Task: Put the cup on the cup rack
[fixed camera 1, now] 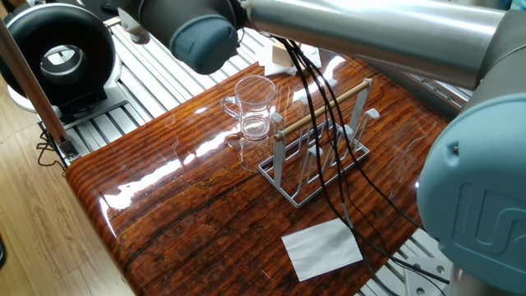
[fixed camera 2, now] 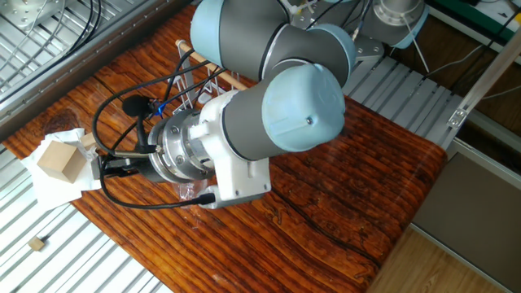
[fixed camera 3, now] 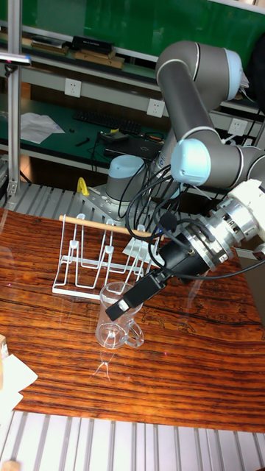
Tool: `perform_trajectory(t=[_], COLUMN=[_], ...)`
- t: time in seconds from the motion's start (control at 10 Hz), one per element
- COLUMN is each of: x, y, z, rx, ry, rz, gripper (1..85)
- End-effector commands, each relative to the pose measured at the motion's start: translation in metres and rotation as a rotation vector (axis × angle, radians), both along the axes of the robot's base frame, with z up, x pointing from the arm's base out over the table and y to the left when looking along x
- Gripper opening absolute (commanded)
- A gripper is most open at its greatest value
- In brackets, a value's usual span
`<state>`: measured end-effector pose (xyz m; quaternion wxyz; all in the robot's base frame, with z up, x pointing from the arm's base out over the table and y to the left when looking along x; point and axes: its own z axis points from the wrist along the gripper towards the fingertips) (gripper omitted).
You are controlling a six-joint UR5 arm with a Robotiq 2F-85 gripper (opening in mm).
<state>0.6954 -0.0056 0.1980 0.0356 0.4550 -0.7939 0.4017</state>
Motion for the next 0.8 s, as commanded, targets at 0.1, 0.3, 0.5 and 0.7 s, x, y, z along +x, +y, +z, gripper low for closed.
perform_trajectory(t=[0.1, 0.3, 0.5, 0.7], x=[-0.018, -0.036, -0.047, -0.054], y=[0.028, 0.062, 0.092, 0.109], z=[0.005, -0.005, -0.016, -0.027], rx=[-0.016, 0.009, 0.027, 0.043], ry=[-0.001, -0.01, -0.034, -0.056], rz=[-0.041, -0.088, -0.12, -0.135], gripper=[53.0, 53.0, 52.0, 52.0])
